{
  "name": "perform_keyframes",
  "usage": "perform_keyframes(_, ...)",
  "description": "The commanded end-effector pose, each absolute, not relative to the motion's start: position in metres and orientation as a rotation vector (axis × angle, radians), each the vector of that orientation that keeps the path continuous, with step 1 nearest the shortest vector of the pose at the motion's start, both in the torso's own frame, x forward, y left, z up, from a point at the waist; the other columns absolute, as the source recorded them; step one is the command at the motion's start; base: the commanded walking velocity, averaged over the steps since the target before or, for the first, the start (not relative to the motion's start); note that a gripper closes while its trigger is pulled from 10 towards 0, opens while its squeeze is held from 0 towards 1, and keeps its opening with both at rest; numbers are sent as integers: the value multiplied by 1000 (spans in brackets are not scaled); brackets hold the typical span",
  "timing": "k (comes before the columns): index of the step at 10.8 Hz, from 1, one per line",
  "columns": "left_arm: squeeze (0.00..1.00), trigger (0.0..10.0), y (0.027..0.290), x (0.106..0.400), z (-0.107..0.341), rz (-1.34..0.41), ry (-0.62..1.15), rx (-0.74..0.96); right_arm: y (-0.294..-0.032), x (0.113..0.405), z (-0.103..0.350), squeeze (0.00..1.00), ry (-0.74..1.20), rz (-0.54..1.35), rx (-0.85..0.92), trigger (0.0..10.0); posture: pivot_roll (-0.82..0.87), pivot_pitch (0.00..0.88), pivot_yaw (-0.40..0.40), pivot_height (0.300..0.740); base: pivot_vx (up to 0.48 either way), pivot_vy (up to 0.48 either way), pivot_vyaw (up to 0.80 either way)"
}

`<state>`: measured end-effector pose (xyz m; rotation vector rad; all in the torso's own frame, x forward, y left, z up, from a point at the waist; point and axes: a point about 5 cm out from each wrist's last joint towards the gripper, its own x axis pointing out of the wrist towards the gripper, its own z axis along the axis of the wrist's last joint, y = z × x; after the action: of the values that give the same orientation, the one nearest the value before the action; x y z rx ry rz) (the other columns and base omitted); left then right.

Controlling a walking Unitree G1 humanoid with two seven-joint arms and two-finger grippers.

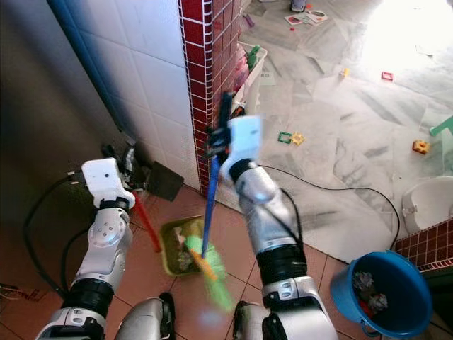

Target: Sweep floor

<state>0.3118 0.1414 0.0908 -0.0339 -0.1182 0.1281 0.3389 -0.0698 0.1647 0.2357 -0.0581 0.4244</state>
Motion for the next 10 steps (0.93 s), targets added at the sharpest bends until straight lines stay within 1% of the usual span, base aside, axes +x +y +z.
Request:
perform_keyframes(1, 0, 10000, 125, 304, 61, 62, 47, -70, -57, 338, 193, 0, -123, 511, 378, 10000, -17, 171, -15, 740, 0, 0, 0)
perform_keyframes(2, 0, 10000, 124, 306, 59, 55, 65, -65, -55, 338, 223, 0, -215, 602, 390, 10000, -21, 163, -14, 740, 0, 0, 0)
perform_keyframes(3, 0, 10000, 123, 308, 58, 45, 81, -70, -60, 337, 240, 0, -315, 642, 262, 10000, -26, 153, -11, 740, 0, 0, 0)
perform_keyframes(4, 0, 10000, 121, 310, 55, 38, 129, -73, -67, 337, 247, 0, -387, 655, 75, 10000, -30, 148, -5, 740, 0, 0, 0)
perform_keyframes(5, 0, 10000, 119, 310, 56, 12, 119, -51, -75, 337, 248, 0, -404, 658, -9, 10000, -33, 146, 2, 740, 0, 0, 0)
perform_keyframes(6, 0, 10000, 120, 310, 58, -9, 118, -53, -93, 334, 239, 0, -380, 632, -115, 10000, -35, 144, -1, 740, 0, 0, 0)
perform_keyframes(7, 0, 10000, 122, 311, 61, -33, 115, -34, -104, 333, 232, 0, -355, 576, -164, 10000, -12, 138, -15, 740, 0, 0, 0)
perform_keyframes(8, 0, 10000, 119, 312, 68, -96, 116, -15, -112, 330, 224, 0, -337, 536, -201, 10000, -16, 130, -10, 740, 0, 0, 0)
perform_keyframes(9, 0, 10000, 120, 309, 73, -144, 106, -22, -115, 321, 209, 0, -321, 529, -220, 10000, -3, 118, 9, 740, 0, 0, 0)
perform_keyframes(10, 0, 10000, 122, 303, 74, -170, 103, -19, -117, 315, 191, 0, -274, 483, -202, 10000, -3, 112, 20, 740, 0, 0, 0)
